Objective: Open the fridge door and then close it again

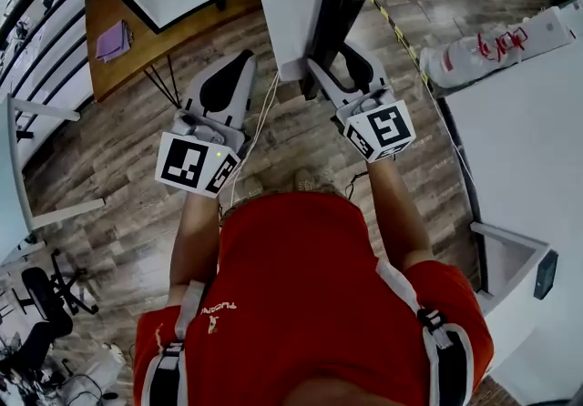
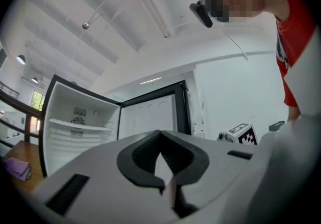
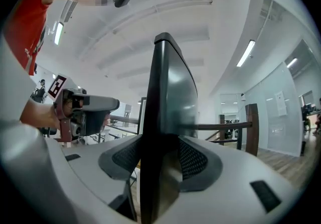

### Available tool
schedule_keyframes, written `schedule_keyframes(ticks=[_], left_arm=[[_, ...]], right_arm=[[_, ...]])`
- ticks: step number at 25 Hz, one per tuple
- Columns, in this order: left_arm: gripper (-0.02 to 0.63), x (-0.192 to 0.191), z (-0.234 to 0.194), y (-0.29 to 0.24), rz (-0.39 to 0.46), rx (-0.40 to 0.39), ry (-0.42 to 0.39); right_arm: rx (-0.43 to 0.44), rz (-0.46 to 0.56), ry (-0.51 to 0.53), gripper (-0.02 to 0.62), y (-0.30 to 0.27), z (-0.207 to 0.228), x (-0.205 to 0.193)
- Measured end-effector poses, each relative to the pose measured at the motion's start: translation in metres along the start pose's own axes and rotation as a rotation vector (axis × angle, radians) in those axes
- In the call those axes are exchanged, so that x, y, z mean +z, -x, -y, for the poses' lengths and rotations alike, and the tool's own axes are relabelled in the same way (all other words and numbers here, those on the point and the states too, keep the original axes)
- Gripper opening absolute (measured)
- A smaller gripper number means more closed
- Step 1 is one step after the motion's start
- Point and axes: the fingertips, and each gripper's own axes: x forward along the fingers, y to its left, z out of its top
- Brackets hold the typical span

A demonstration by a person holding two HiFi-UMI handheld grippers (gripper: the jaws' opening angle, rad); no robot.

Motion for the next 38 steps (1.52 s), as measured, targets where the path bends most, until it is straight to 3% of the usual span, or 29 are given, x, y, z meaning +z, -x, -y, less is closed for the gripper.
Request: schedule_keyframes(ticks=[7, 18, 27, 38], left_arm=[[0.009, -0.007, -0.009, 0.015, -0.008, 0.139, 0.011], [0.009, -0.014, -0.012, 0.036, -0.02, 0.253, 0.005], [0.009, -0.011, -0.026, 0.059, -0.022, 0.247, 0.004], [0.009, -0.003, -0.045, 0.082, -0.006, 0.221, 0.004]], right_arm=[[0.069, 0.022, -0.019, 0.232, 0.019, 0.034, -0.001], [0.095, 0.03, -0.03, 0.213, 0.035, 0.066, -0.005], [0.042, 0.03, -0.028, 0.206, 0.037, 0.073, -0.006], [0.024, 0.02, -0.001, 0.207, 0.022, 0.037, -0.002]])
